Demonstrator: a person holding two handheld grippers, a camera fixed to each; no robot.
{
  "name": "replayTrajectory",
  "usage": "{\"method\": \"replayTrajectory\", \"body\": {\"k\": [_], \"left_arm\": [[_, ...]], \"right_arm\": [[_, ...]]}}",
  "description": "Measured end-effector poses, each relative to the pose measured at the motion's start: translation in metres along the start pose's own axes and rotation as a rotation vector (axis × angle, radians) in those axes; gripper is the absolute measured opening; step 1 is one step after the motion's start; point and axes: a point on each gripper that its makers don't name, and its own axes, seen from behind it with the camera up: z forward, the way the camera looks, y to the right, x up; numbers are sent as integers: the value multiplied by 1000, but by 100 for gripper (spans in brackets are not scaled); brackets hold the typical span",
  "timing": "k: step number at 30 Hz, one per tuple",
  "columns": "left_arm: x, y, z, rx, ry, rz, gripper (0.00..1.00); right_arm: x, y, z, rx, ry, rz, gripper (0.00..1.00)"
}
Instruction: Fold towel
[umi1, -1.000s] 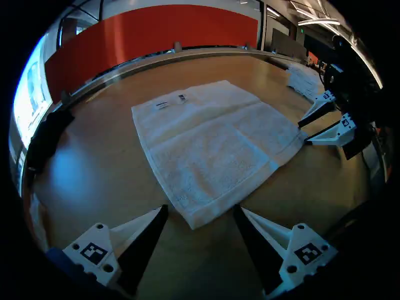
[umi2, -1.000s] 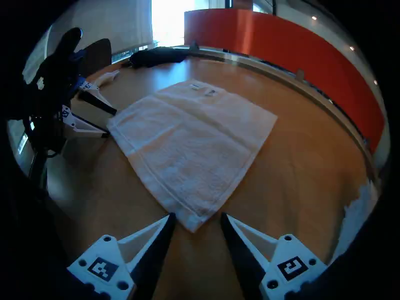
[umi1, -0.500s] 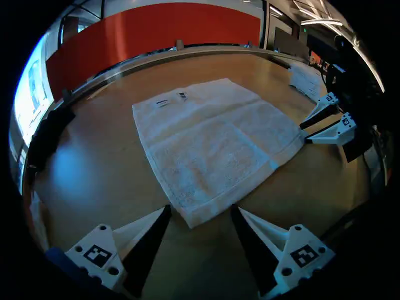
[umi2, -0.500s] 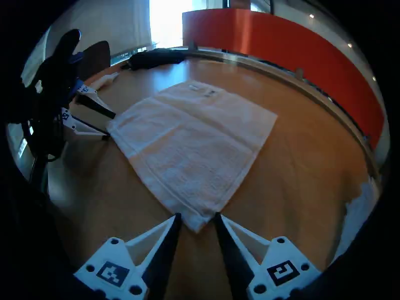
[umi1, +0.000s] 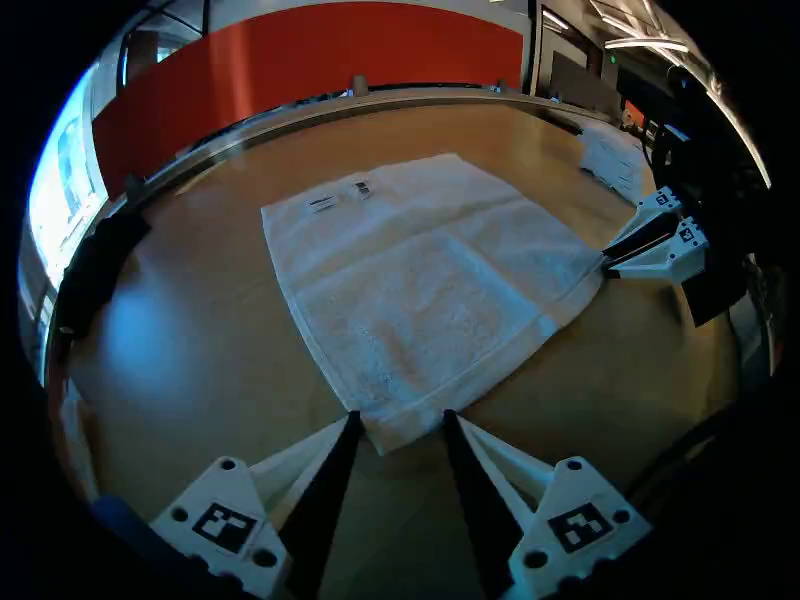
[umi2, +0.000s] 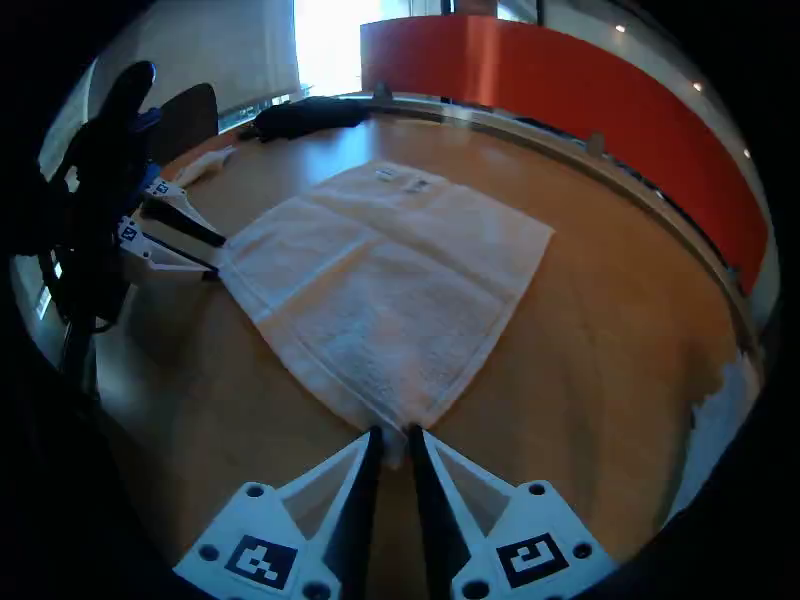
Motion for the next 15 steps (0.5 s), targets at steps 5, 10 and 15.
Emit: {"method": "replayTrajectory", "body": {"k": [5,10,15], "left_arm": [[1,-1,0,5,-8,-7,48],[1,-6,1,36,-16,-37,16],[2,-5,2,41,-14,-44,14]], "right_arm": [[0,0,0,4,-4,0,19],[1,-7,0,25,-2,5,16],[8,-8,-2,13,19,5,15]]}}
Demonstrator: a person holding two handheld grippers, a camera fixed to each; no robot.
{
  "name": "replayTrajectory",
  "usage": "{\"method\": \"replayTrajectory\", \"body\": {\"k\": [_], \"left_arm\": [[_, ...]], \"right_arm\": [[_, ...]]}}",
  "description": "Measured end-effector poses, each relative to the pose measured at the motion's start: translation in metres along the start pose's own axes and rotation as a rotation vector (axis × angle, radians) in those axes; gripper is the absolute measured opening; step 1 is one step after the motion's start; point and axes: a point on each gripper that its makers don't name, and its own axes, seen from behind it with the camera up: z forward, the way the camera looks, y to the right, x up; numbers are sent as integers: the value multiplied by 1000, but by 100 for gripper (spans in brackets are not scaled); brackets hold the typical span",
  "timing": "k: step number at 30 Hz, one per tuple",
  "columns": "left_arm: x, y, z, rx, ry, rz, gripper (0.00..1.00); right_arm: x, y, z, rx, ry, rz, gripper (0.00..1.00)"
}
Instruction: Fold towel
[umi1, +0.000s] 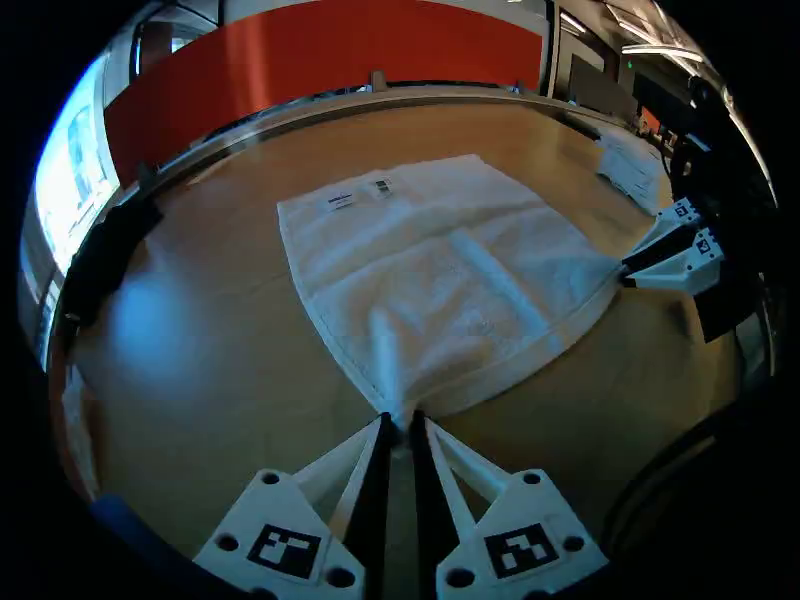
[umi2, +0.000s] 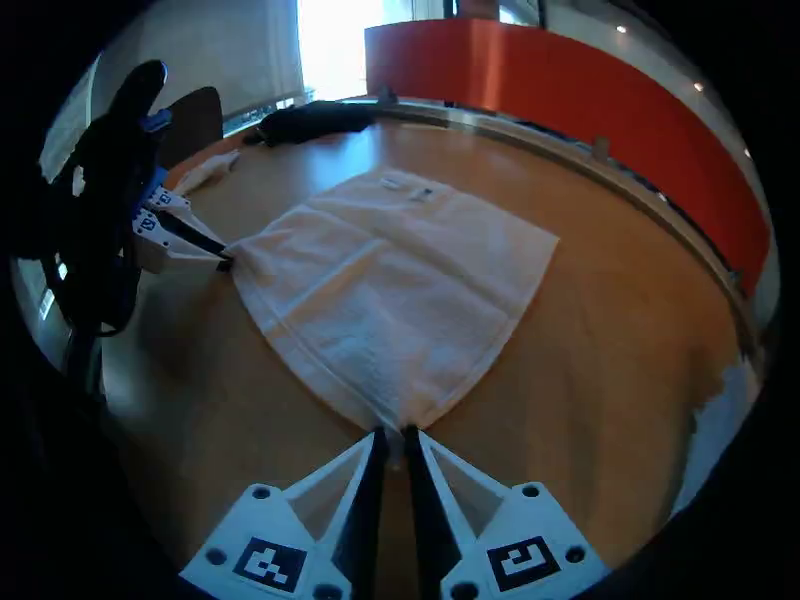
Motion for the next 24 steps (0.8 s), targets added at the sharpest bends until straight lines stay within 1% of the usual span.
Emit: {"method": "replayTrajectory", "body": {"k": [6,9,12,18,24], "left_arm": [[3,3,-2,-9,-5,-26,14],[8,5,-8,-9,0,-40,14],[16,7,-17,-10,11,-56,14],[36,10,-41,-18,34,-89,14],[50,15,-65,-25,41,-99,14]], "right_arm": [[9,2,-6,-8,21,16,15],[16,2,-12,-12,33,19,15],[26,3,-21,-19,51,20,15],[47,4,-44,-31,82,10,15],[64,2,-70,-31,103,-16,15]]}}
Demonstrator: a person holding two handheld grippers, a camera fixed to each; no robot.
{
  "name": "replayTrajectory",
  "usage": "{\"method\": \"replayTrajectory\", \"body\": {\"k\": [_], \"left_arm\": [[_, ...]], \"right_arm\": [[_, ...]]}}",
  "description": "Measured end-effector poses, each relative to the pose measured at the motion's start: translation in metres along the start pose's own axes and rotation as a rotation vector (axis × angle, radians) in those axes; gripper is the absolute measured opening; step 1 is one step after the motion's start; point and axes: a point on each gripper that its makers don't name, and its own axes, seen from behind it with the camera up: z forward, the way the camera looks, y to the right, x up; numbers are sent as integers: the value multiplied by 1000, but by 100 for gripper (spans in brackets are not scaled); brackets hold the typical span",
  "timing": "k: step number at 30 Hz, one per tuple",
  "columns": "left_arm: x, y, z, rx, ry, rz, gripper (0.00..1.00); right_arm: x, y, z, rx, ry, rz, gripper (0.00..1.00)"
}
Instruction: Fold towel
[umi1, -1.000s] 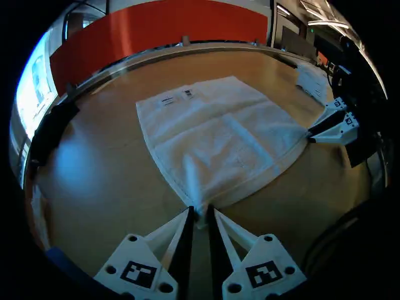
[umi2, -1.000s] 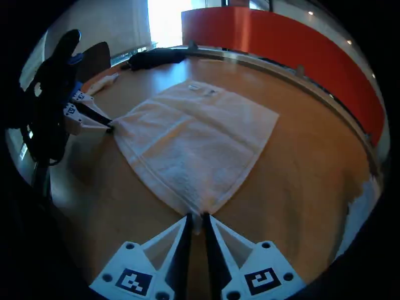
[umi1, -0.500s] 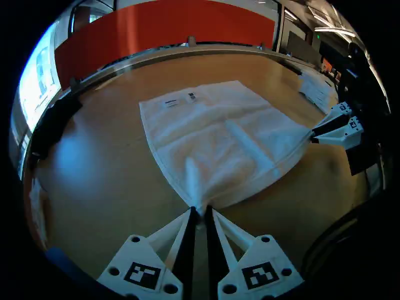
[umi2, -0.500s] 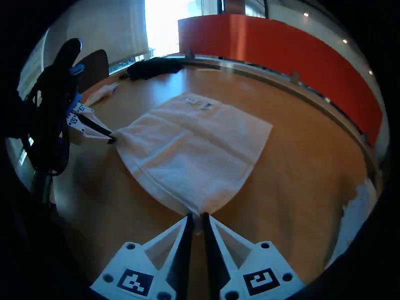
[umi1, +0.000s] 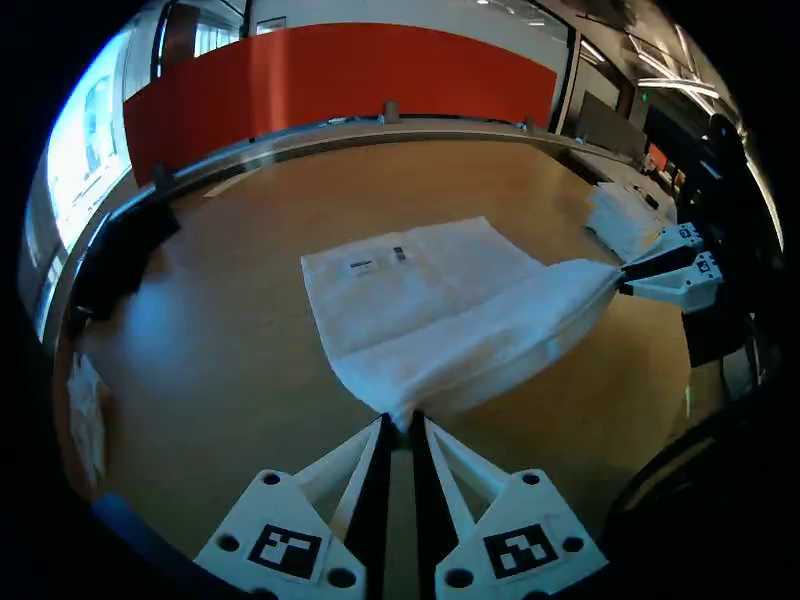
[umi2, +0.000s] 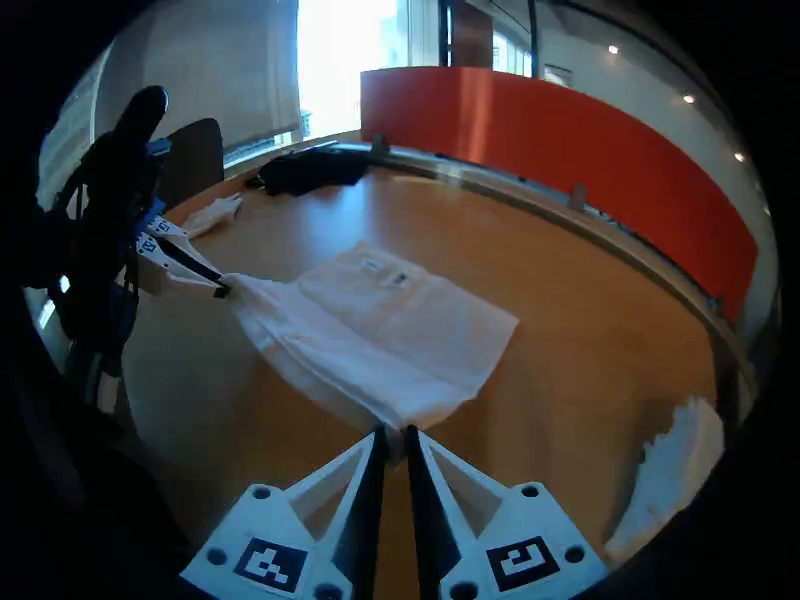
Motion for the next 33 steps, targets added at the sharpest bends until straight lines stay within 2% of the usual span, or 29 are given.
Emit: {"method": "replayTrajectory", "body": {"k": [9,16,24,33], "left_arm": [[8,13,-27,-12,-5,-2,14],[7,22,-40,-18,-15,-4,14],[4,33,-51,-37,-27,-17,14],[3,36,-50,-36,-30,-12,14]], "right_arm": [[13,-8,-33,9,0,-16,15],[10,-15,-49,16,-8,-4,15],[9,-18,-61,18,-13,0,15],[5,-18,-61,21,-20,-11,15]]}}
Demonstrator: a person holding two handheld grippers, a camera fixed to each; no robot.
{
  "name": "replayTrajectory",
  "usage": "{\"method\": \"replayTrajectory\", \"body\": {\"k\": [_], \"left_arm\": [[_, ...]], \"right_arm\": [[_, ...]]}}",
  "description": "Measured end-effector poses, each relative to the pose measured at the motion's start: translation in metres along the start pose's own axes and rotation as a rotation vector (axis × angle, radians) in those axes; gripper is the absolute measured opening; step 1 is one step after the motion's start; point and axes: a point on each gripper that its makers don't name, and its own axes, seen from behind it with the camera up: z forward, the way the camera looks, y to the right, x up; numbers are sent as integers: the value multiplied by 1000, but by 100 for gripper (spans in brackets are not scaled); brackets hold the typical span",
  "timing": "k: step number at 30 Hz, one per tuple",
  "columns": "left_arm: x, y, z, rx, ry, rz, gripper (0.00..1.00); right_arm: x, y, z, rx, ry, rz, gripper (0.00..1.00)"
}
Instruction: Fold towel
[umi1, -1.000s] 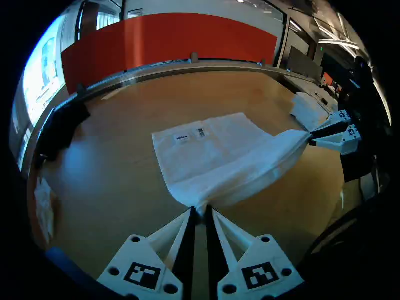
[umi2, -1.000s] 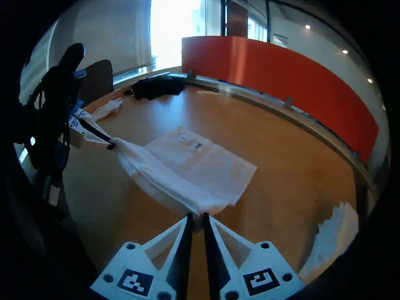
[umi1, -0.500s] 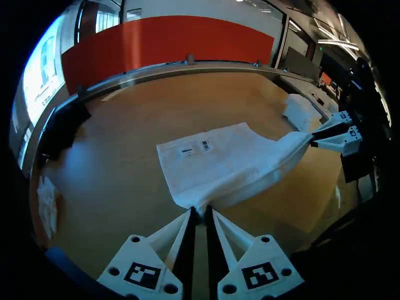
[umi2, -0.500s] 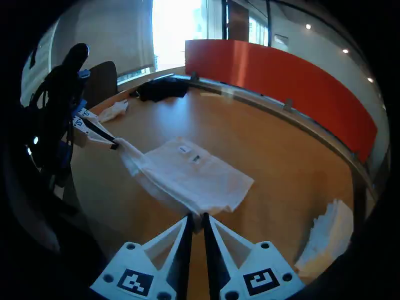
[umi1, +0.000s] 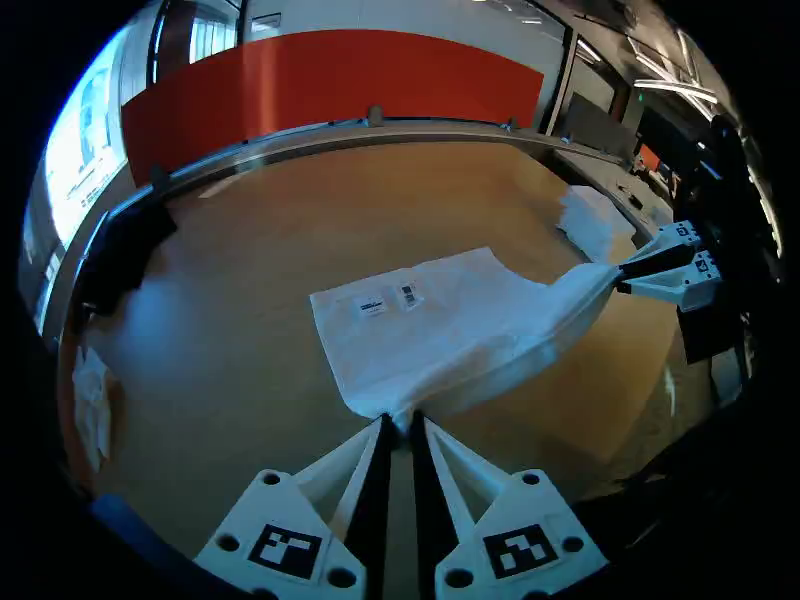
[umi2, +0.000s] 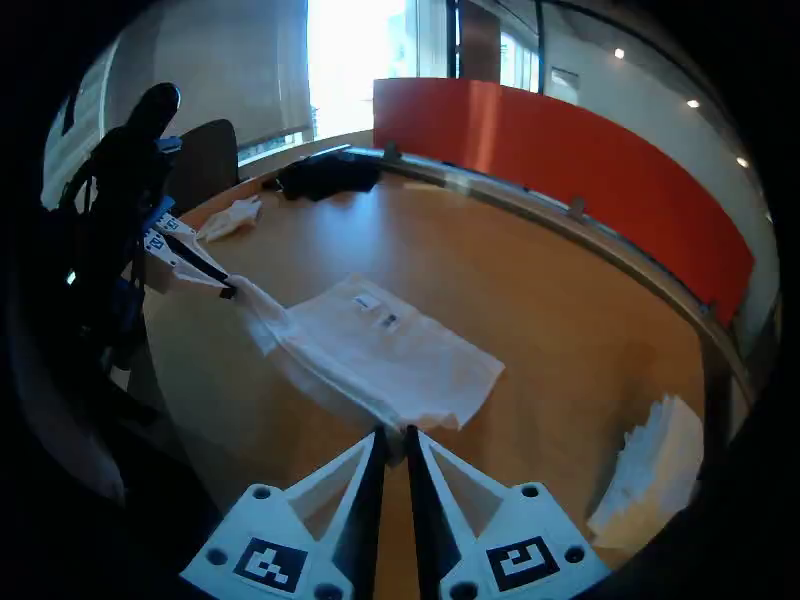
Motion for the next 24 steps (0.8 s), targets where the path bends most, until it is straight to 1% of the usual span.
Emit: {"method": "replayTrajectory", "body": {"k": [6,9,18,24], "left_arm": [[3,-3,3,3,0,-3,14],[7,-7,8,7,2,-3,14],[27,-27,32,15,14,1,14],[38,-36,49,15,8,4,14]], "right_arm": [[4,4,5,-4,-1,-9,15],[9,9,10,-7,-1,-14,15],[21,30,34,-22,-17,-26,15],[25,46,49,-36,-29,-22,15]]}}
